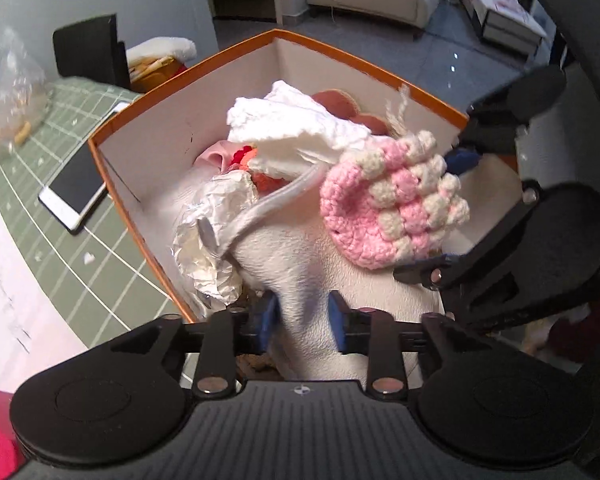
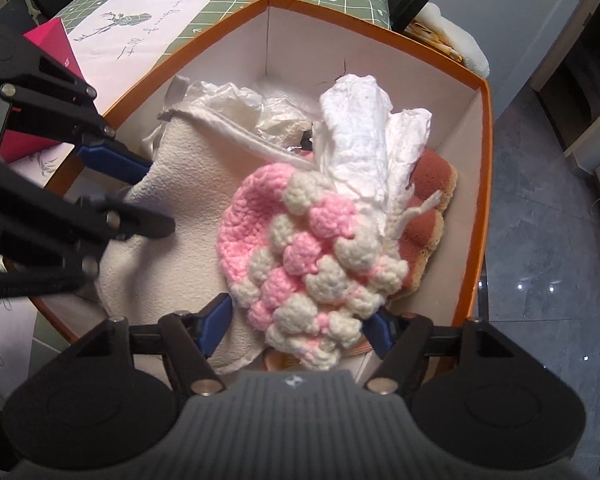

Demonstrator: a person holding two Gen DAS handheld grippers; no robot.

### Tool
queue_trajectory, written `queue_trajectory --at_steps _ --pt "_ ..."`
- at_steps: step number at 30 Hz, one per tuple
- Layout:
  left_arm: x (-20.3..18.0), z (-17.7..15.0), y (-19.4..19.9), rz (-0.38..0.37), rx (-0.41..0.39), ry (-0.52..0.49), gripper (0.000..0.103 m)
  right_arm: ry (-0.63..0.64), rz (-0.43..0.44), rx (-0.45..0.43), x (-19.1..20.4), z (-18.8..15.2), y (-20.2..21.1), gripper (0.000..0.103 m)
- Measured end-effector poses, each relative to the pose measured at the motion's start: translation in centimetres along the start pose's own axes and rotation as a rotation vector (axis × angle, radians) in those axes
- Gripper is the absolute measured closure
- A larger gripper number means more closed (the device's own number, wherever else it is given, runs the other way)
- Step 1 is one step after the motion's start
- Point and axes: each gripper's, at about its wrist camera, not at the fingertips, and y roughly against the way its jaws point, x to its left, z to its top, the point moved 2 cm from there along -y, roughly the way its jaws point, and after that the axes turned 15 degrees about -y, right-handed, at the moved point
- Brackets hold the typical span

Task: Organize soft objects

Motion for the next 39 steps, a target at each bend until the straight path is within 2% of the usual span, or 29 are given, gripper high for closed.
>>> queue_trajectory --at_steps 1,3,5,9,13,16,20,23,27,34,39 --pt "-0.3 0.1 0.2 0.007 -0.001 -0.01 0.042 -0.001 0.0 0.0 -0.1 0.1 0.0 0.035" --pt "-0.3 0.1 0.4 0.028 -0.007 -0.007 0.039 -0.006 -0.004 0.0 -0.1 0.1 0.0 0.035" --pt "-0.3 -0.1 0.8 0.048 -0.011 0.007 0.028 -0.014 -0.011 -0.005 -0.2 0.1 0.1 0.033" --pt "-0.5 -0.2 2.4 0.091 -0.056 0.02 0.023 -0.038 -0.022 -0.024 -0.5 0.1 0.8 0.026" --pt "-0.1 -0.4 5.0 0.114 -0.147 0.092 0.015 -0.036 -0.01 -0.066 -0.1 -0.1 2.3 0.012" --pt "0.1 -0.6 6.2 0.1 -0.17 0.127 0.014 -0.034 -0.021 -0.106 0.7 -0.4 3.3 0.01" --pt "-0.1 -1.2 7.9 0.185 -0.185 0.139 0.012 -0.078 -0.039 -0.174 1.2 -0.6 4.7 0.01" --pt "0.0 -2.3 8.5 0.208 -0.173 0.152 0.009 -0.122 -0.019 -0.225 1.4 -0.8 5.5 0.005" --pt "0.4 -4.1 9.3 0.253 -0.17 0.207 0.008 -0.155 -0.031 -0.241 1.8 -1.1 5.4 0.005" --pt "1.3 -6.1 8.4 0.249 -0.169 0.351 0.005 -0.31 -0.074 -0.27 1.1 -1.4 6.6 0.003" --pt "0.8 -5.8 8.0 0.242 -0.21 0.367 0.005 -0.411 -0.075 -0.344 0.4 -1.6 8.0 0.003"
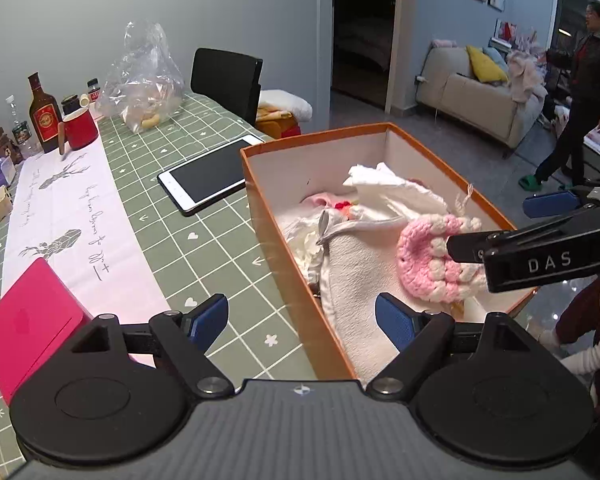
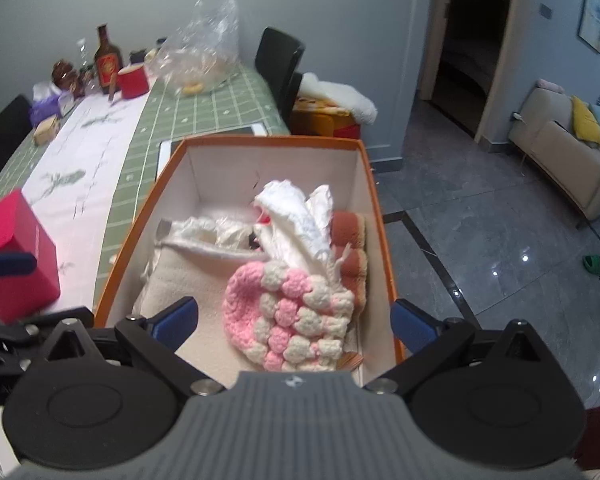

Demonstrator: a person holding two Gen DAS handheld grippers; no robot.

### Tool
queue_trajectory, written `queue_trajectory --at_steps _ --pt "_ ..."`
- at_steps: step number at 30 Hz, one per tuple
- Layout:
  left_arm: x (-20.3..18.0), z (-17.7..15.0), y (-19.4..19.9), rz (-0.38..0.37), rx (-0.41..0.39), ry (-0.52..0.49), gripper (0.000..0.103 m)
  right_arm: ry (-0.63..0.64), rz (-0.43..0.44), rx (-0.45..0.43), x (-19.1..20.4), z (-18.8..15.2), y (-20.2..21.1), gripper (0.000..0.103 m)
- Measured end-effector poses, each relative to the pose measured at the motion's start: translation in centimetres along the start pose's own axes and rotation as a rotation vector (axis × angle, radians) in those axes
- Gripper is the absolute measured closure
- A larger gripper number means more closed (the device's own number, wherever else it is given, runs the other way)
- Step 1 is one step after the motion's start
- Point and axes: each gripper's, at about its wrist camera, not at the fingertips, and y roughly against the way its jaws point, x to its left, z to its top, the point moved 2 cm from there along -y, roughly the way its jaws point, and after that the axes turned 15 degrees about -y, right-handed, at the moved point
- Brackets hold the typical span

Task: Organize soft objects

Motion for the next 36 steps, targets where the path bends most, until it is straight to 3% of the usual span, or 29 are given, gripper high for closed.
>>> queue_trajectory --at_steps 5,10,17,24,32,36 --pt "-0.6 0.0 -0.5 0.028 0.0 0.021 0.003 -0.064 -0.022 -0.016 -0.5 -0.2 0.5 0.003" --pt "-1.1 -0.5 -0.9 -0.014 0.002 0.055 0.0 -0.052 -0.03 -0.014 -0.2 -0.8 0.3 0.003" --pt "-1.1 -0.9 -1.4 -0.007 0.047 0.098 0.0 -0.043 -0.051 0.01 -0.1 -1.1 -0.4 0.003" --pt "-1.7 -0.9 -1.7 -0.013 0.16 0.061 0.0 -0.059 -0.074 0.146 0.0 -1.8 -2.1 0.003" --pt "-1.7 -0.5 -1.7 0.033 0.214 0.034 0.0 -0.074 -0.061 0.204 0.5 -2.0 -3.0 0.003" --pt "-1.5 -1.0 -2.4 0.073 0.307 0.032 0.0 -0.039 -0.066 0.273 1.6 -2.5 -4.3 0.003"
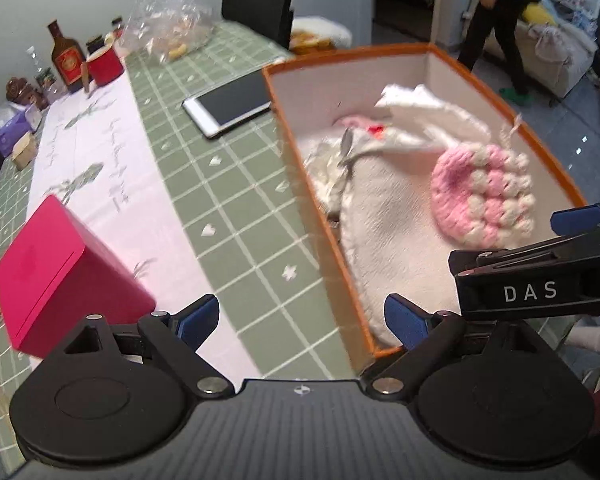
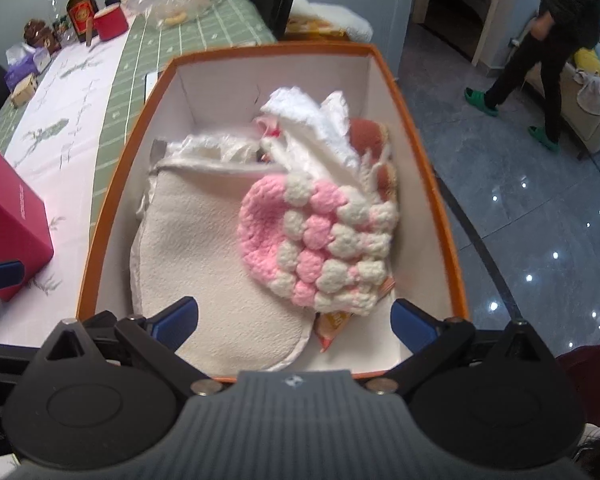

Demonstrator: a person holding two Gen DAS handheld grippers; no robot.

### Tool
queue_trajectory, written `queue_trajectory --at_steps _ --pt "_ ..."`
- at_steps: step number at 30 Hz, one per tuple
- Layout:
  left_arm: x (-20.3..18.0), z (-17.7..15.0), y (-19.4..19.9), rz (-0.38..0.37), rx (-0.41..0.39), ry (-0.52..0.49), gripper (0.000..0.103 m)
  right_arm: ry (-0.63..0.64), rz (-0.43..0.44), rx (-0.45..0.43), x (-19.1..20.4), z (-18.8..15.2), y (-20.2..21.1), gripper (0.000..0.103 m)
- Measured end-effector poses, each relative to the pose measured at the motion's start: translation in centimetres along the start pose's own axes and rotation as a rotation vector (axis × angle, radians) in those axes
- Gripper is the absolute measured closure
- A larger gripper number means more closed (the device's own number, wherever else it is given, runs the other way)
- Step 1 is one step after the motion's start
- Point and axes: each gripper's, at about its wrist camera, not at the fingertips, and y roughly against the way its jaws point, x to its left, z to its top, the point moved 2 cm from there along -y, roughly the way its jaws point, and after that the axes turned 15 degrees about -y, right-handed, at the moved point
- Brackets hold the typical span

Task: Organize soft objects

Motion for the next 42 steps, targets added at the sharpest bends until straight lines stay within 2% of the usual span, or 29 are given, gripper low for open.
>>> queue_trajectory --at_steps 3,7,24,30,37,42 --pt "0.4 -0.2 0.0 0.024 0.023 -0.008 0.0 -0.023 0.015 0.07 0.3 0.0 -0.9 0.003" --pt "0.9 -0.3 -0.1 -0.004 0.025 0.015 0.0 -0.028 0.006 0.079 0.4 0.0 -1.1 0.003" --pt "0.4 -0.1 -0.7 0.01 0.035 -0.017 0.0 -0.015 -0.01 0.11 0.5 0.3 -2.0 0.003" --pt "0.3 0.0 -0.7 0.013 0.023 -0.019 0.0 -0.008 -0.02 0.093 0.6 0.4 -1.9 0.003" --pt "0.3 0.4 0.5 0.008 -0.031 -0.006 0.0 0.014 -0.02 -0.004 0.4 0.7 0.1 0.003" --pt "0.2 0.5 0.8 0.008 -0.048 -0.004 0.0 0.011 -0.005 -0.027 0.3 0.7 1.0 0.003"
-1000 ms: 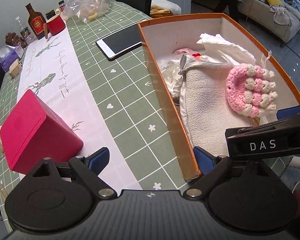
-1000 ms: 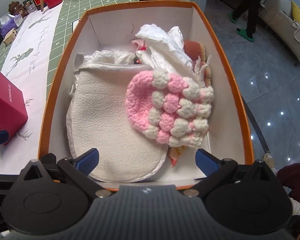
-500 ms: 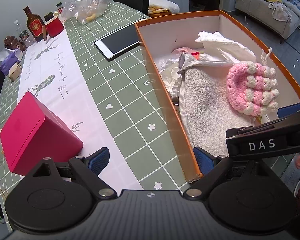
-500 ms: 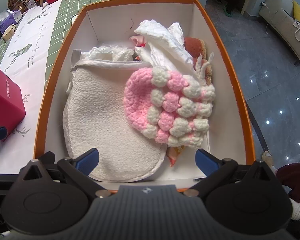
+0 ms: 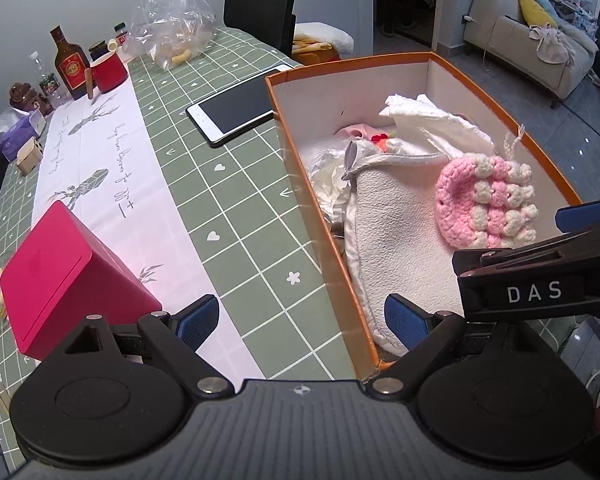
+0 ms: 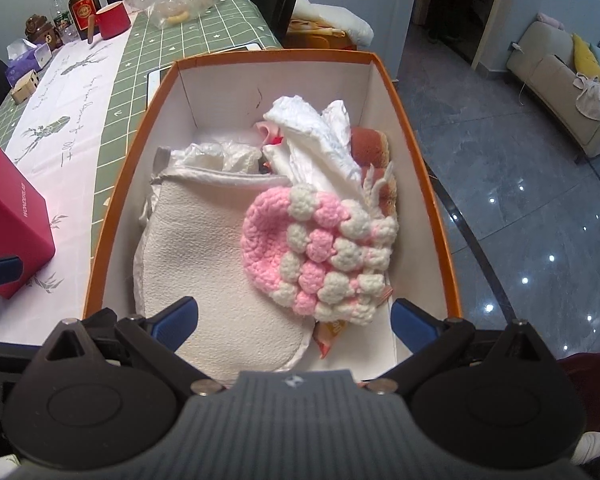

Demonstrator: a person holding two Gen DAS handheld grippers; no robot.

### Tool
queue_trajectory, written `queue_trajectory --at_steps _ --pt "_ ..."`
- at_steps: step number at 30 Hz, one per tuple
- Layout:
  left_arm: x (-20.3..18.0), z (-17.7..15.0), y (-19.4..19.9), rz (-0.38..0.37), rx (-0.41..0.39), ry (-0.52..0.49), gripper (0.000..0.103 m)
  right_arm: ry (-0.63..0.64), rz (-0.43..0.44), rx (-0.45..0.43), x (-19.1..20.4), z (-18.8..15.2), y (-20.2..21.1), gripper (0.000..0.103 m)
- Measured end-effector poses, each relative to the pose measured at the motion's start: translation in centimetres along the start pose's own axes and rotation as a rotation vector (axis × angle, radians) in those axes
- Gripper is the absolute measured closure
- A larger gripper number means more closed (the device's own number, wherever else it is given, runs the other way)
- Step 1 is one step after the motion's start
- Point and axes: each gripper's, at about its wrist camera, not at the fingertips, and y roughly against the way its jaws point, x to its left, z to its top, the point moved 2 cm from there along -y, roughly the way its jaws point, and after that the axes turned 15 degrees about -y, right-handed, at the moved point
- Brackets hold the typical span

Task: Organize soft objects

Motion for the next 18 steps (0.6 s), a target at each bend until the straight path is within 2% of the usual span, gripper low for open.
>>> queue_trajectory --at_steps 18 --pt "-0.1 -0.06 -0.05 -0.001 0.001 -0.001 0.0 0.001 0.005 0.005 -0.18 -0.25 0.26 0.003"
